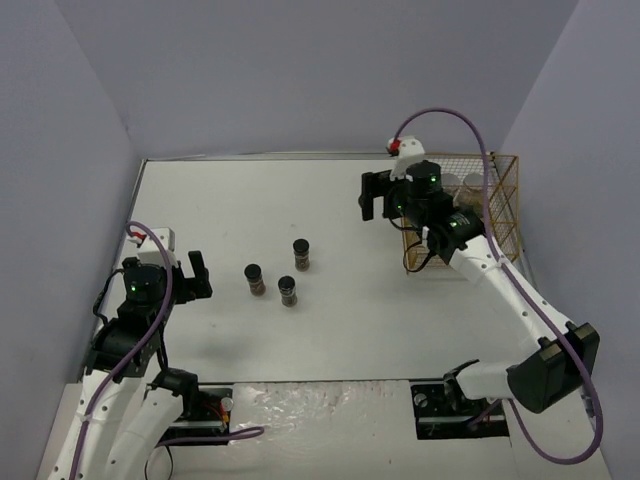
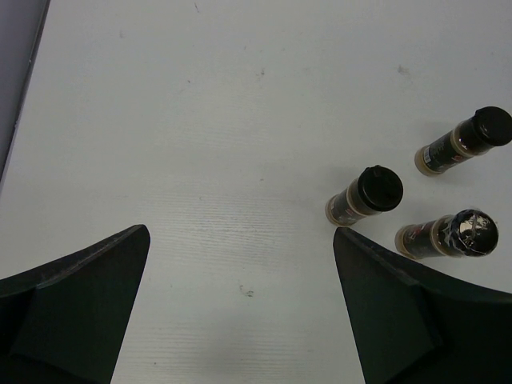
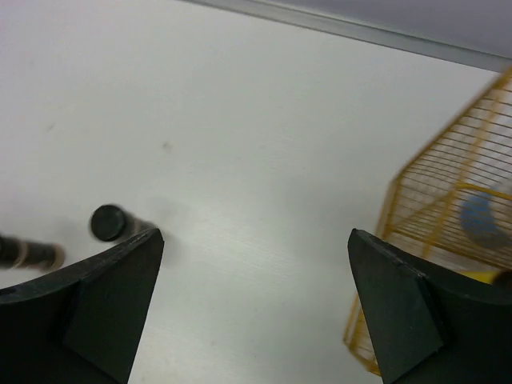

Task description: Organize the condiment bottles

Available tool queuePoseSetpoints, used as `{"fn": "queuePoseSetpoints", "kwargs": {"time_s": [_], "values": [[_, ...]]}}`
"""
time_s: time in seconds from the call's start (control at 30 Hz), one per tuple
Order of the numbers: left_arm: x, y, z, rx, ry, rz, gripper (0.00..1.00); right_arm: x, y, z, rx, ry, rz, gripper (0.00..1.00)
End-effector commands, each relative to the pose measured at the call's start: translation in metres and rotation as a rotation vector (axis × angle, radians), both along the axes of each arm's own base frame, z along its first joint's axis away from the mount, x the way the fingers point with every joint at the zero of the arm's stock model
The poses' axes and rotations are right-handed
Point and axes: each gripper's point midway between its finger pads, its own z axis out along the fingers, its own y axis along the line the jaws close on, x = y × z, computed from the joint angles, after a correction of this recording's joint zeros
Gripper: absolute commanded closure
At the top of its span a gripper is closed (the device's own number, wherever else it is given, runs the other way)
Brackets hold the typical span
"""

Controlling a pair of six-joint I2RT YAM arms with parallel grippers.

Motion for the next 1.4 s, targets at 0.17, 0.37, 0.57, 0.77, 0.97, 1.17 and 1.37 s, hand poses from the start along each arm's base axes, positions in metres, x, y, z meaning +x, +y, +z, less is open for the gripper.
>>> {"fn": "queuePoseSetpoints", "kwargs": {"time_s": [0.17, 0.37, 0.57, 0.77, 0.97, 1.17, 1.37], "values": [[0.012, -0.002, 0.020, -0.010, -0.072, -0.004, 0.03, -0.055, 0.125, -0.032, -0.025, 0.037, 0.312, 0.01], [0.013, -0.003, 0.019, -0.010, -0.068, -0.005, 0.03, -0.092, 0.187, -0.064, -0.065, 0.088, 0.517, 0.01], [0.013, -0.003, 0.019, -0.010, -0.068, -0.007, 0.03, -0.105, 0.216, -0.108, -0.121, 0.161, 0.594, 0.02], [0.013, -0.003, 0.020, -0.010, -0.071, -0.009, 0.03, -0.119, 0.221, -0.147, -0.185, 0.224, 0.619, 0.14], [0.013, -0.003, 0.019, -0.011, -0.067, -0.008, 0.03, -0.114, 0.220, -0.156, -0.194, 0.211, 0.587, 0.44], [0.013, -0.003, 0.019, -0.011, -0.068, -0.009, 0.03, -0.107, 0.208, -0.145, -0.189, 0.173, 0.532, 0.72], [0.013, -0.003, 0.019, -0.011, -0.067, -0.009, 0.03, -0.084, 0.156, -0.120, -0.122, 0.170, 0.356, 0.89]]}}
